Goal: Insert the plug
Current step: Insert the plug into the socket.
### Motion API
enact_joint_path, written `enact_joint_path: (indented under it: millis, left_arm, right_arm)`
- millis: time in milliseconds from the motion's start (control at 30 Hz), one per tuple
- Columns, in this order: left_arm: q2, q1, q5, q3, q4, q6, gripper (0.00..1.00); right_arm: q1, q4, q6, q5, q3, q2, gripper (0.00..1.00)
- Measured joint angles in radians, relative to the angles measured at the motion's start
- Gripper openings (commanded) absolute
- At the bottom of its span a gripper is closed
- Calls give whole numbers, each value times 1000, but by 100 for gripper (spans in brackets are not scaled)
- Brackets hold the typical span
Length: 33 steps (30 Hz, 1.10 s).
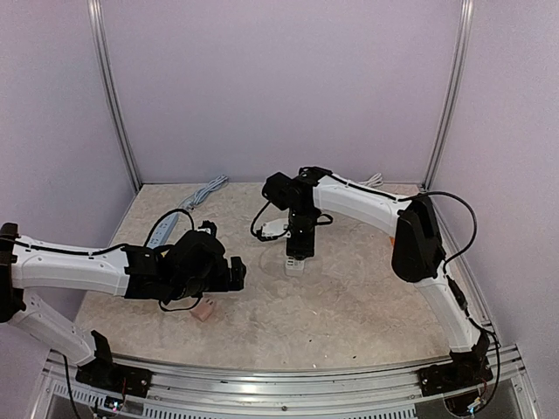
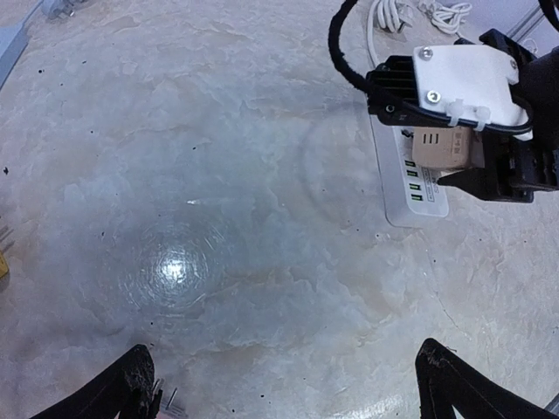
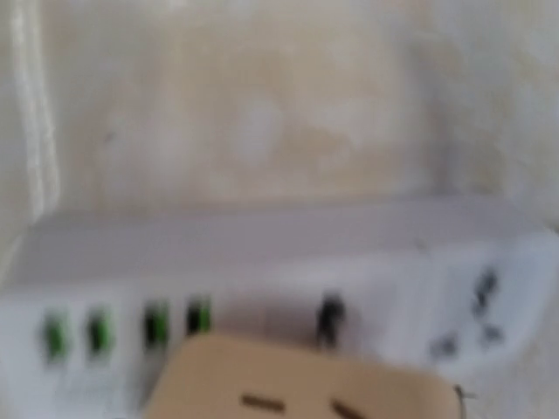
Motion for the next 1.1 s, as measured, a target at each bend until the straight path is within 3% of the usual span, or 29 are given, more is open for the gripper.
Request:
enact_joint_path:
  millis: [433, 467, 500, 533, 567, 1100]
  left_arm:
    - [-1, 0, 0, -19, 6, -5, 99]
    - [-1, 0, 0, -19, 6, -7, 99]
    - [-1, 0, 0, -21, 6, -8, 99]
    - [-1, 0, 0, -22, 6, -9, 99]
    - [-1, 0, 0, -23, 6, -10, 99]
    - [-7, 0, 0, -30, 13, -20, 99]
  right_arm:
    - [0, 34, 1, -26, 3, 31, 76]
    - [0, 35, 1, -28, 3, 31, 79]
    - [0, 36, 1, -29, 2, 30, 93]
    - [0, 39, 3, -32, 0, 29, 99]
    - [0, 44, 6, -35, -1, 27, 100]
    - [0, 156, 1, -24, -115, -41, 96]
